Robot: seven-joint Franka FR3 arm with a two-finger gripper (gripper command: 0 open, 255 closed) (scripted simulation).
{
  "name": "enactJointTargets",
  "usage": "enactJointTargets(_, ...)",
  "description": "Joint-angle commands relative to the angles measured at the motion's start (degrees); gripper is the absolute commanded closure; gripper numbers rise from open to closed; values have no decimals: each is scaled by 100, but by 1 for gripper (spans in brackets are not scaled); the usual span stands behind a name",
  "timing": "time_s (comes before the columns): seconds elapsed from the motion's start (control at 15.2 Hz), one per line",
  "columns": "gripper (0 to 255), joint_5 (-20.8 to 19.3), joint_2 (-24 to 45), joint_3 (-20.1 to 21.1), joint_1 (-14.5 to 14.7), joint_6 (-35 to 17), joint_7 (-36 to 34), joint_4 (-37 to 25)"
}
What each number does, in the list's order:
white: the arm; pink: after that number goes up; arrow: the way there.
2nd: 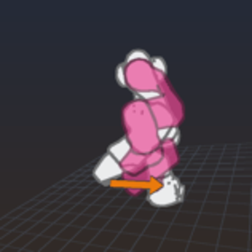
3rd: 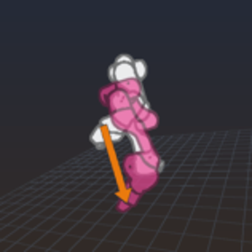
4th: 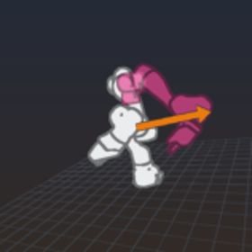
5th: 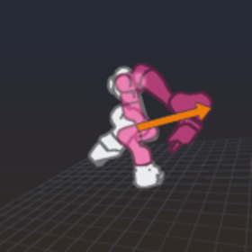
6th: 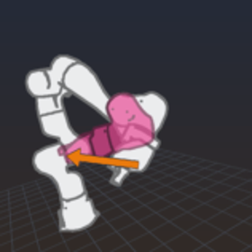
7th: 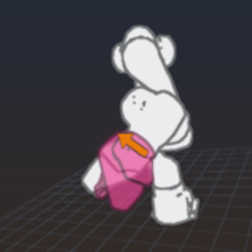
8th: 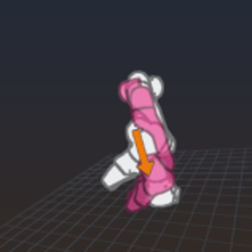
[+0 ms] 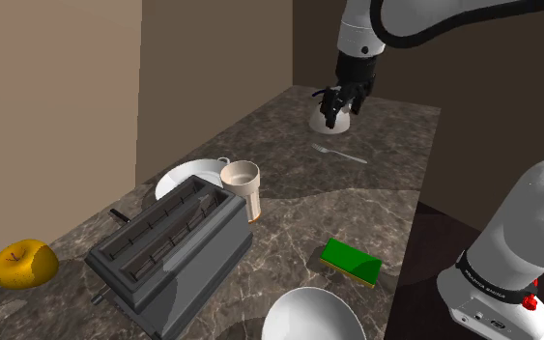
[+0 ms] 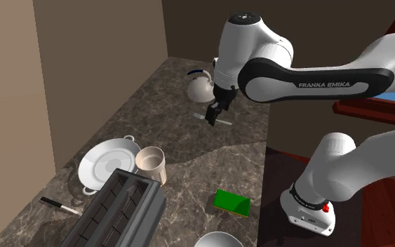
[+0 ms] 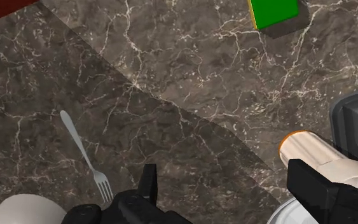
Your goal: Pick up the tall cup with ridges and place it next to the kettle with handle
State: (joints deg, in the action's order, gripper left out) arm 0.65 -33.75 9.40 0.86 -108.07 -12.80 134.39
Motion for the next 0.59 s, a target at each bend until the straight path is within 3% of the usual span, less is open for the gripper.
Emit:
enactJointTargets(0.0, 0, 69, 330, 138, 13, -292, -220, -61)
enactJointTargets(0.53, 0, 106, 1790, 691, 38, -1320, -1136, -541)
